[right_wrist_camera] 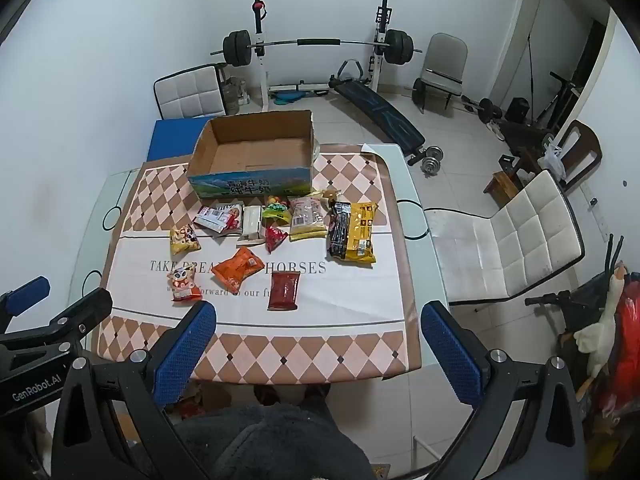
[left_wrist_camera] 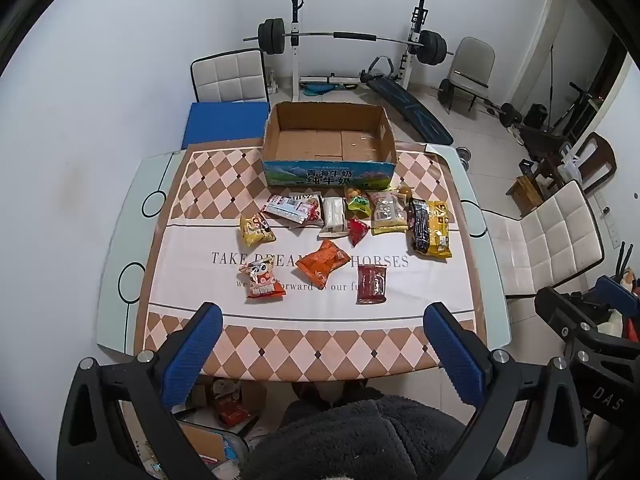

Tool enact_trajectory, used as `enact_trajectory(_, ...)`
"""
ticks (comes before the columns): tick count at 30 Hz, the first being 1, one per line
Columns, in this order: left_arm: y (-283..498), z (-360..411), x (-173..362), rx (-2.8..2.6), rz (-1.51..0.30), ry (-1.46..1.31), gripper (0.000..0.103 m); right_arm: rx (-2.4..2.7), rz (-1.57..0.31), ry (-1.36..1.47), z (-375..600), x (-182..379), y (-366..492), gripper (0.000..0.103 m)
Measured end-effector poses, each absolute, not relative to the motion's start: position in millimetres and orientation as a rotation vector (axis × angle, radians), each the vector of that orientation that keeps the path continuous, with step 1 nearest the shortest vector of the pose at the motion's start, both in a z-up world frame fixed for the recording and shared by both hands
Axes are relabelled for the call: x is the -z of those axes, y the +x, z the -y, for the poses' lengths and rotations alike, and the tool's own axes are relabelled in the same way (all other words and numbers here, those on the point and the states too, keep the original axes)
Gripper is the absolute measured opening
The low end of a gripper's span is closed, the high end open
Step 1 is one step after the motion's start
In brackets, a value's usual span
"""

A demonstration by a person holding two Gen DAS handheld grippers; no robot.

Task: Organize snacks

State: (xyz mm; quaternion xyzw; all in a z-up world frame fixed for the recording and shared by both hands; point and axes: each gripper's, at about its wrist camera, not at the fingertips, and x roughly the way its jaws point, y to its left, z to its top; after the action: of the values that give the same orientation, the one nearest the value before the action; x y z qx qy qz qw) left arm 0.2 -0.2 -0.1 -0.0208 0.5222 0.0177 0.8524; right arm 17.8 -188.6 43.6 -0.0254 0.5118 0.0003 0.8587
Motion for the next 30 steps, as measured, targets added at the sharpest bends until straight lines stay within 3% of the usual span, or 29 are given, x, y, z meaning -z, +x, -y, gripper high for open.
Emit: enact_trajectory(30, 4.9, 2.5, -11.8, -0.031, -1.073, -0.056, 0.103, 0.001, -1.064, -0.052, 193.8, -47.0, 20.6, 0.103)
